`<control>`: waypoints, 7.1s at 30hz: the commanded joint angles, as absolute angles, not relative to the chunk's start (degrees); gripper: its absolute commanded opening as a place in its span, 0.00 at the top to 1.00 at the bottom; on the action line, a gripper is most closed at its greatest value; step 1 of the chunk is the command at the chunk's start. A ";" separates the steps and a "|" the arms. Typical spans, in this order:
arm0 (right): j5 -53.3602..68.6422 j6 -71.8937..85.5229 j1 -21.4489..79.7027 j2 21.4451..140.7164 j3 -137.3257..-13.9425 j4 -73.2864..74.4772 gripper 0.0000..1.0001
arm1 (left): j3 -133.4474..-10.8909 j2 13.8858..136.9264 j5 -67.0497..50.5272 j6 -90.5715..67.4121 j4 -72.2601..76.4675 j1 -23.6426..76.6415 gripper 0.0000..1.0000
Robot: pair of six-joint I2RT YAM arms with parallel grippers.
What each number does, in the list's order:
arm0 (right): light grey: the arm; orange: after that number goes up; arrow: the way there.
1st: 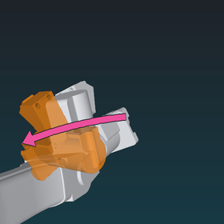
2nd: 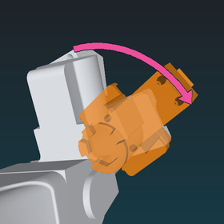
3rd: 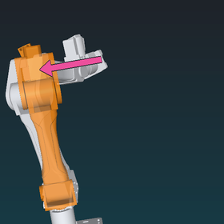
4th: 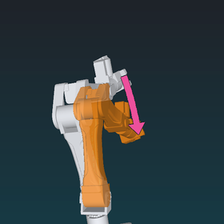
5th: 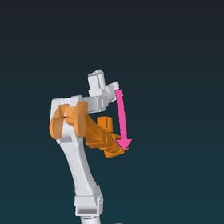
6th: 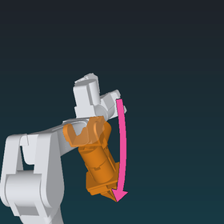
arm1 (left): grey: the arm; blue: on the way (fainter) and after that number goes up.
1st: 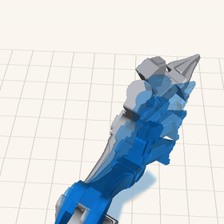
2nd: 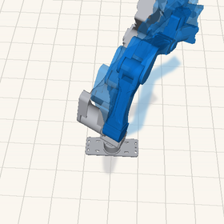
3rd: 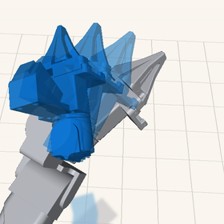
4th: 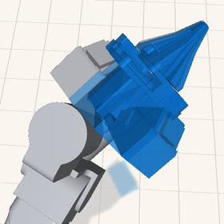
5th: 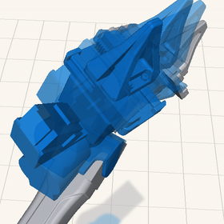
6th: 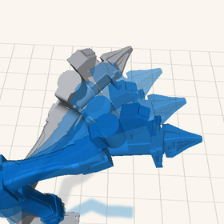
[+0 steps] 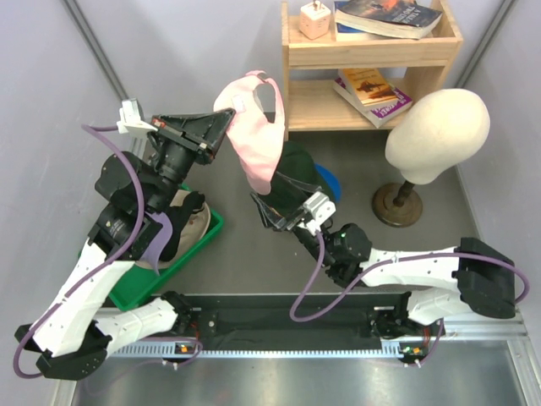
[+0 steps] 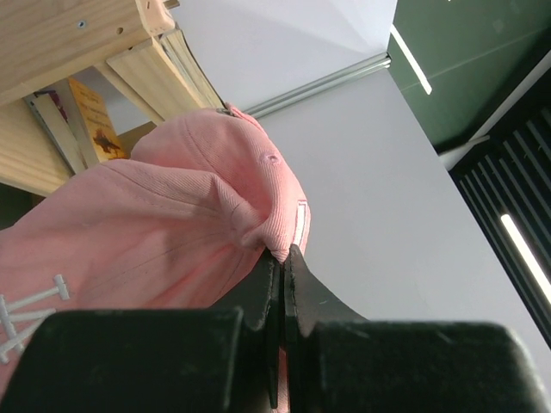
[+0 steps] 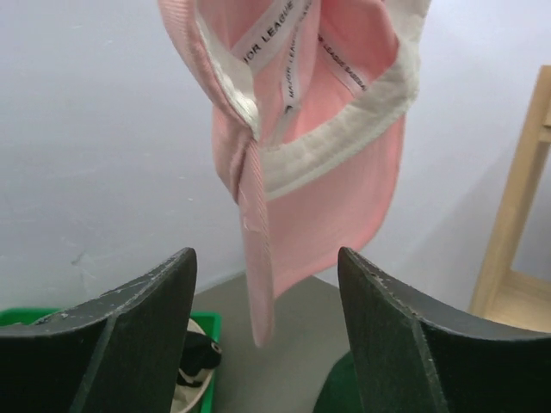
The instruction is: Stack the hats
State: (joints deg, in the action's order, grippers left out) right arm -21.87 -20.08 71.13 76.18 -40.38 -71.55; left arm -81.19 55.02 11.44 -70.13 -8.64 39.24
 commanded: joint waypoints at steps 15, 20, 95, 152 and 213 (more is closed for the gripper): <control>-8.70 -9.68 68.12 74.98 -43.25 -68.11 1.00 | -78.22 51.86 11.86 -71.90 -0.53 39.20 1.00; -7.38 -2.92 67.59 70.06 -41.40 -62.17 1.00 | -77.96 51.07 12.92 -65.94 -0.61 39.11 1.00; 58.89 33.05 32.96 70.23 -55.10 -23.03 1.00 | -68.47 61.61 -25.84 0.18 -15.47 39.20 0.57; -2.28 16.15 58.27 52.82 -39.72 -35.61 1.00 | -68.64 51.24 -3.89 -31.68 -6.57 36.30 0.24; -8.17 75.41 42.98 73.73 -15.30 -83.75 1.00 | -48.96 40.17 35.60 -7.56 2.81 36.30 0.01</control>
State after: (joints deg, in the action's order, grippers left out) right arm -8.29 69.25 43.68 71.53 -17.23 -73.63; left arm -49.39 40.38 35.44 -8.58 -0.36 36.47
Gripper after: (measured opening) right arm 0.028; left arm 0.991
